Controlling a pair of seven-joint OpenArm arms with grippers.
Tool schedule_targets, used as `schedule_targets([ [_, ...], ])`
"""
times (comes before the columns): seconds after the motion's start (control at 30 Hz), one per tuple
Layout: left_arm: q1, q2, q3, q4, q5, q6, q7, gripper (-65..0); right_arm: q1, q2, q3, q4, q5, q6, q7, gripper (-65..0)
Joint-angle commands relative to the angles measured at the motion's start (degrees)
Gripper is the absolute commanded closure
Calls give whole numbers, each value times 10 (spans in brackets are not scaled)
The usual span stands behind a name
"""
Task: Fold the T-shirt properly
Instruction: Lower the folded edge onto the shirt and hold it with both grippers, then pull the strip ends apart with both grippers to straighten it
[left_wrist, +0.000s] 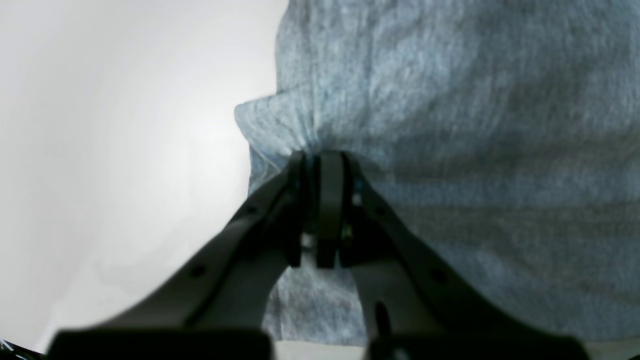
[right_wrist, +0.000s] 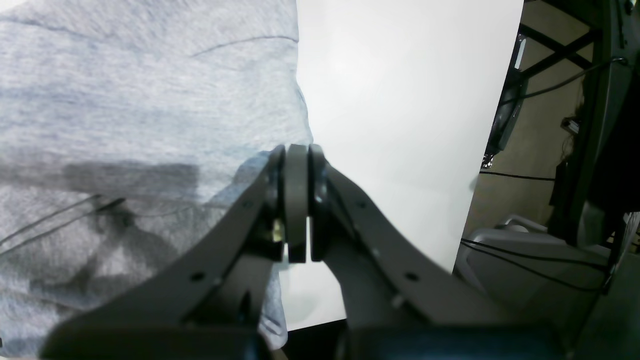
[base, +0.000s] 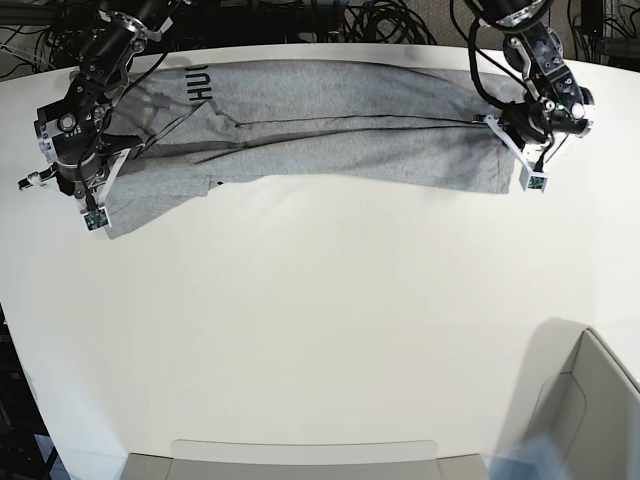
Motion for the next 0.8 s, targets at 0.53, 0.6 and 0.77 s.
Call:
schedule_targets([
  [0.53, 43, -18, -29, 125, 10, -1, 23, 0, -15, -9, 7, 32, -2, 9, 5, 0],
  [0.6, 59, -18, -29, 136, 10, -1, 23, 0, -28, -8, 7, 35, -2, 9, 5, 0],
  [0.77, 86, -18, -26, 139, 10, -1, 23, 0, -48, -9, 30, 38, -2, 9, 6, 0],
])
